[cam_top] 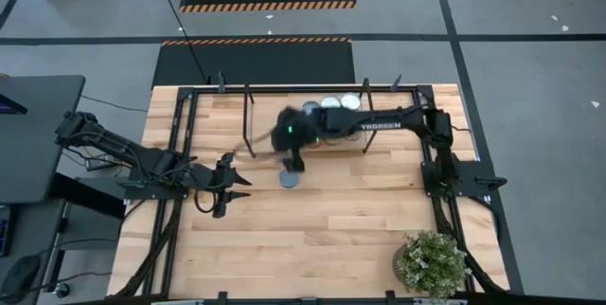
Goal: Pick and place cans onto a shelf
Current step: Put the green tuna can on the shelf
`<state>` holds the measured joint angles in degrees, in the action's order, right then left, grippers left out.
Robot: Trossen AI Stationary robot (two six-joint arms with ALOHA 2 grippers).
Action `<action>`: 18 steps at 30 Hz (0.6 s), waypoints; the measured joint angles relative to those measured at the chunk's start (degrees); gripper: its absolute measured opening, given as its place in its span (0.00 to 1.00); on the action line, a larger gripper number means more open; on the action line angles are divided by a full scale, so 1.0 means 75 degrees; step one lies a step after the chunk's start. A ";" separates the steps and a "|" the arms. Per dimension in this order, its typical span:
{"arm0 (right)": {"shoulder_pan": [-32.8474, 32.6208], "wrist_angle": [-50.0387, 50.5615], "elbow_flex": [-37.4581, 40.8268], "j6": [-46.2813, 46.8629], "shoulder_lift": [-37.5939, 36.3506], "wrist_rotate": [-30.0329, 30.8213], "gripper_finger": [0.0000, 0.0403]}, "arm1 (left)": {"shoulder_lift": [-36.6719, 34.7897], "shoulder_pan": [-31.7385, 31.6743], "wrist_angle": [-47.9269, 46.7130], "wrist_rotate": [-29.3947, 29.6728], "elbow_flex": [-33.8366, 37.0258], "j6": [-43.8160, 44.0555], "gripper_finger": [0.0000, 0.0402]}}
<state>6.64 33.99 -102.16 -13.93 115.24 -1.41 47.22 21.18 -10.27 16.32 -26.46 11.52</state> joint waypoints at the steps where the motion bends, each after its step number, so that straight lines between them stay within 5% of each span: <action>1: -0.0155 -0.0044 0.0101 -0.0038 0.0000 -0.0094 0.93 | -0.0001 -0.0002 -0.0002 0.0000 0.0000 0.0022 0.36; 9: -0.1090 -0.0589 0.0903 -0.0322 0.0368 0.0357 0.93 | 0.0000 -0.0002 0.0012 0.0000 0.0000 0.0161 0.36; 18: -0.1184 -0.0356 0.0435 -0.0162 0.1192 0.0643 0.94 | 0.0000 -0.0002 0.0037 -0.0001 0.0000 0.0187 0.36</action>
<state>-2.23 31.32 -98.90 -15.15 124.18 3.42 47.22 21.17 -10.00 16.32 -26.46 12.92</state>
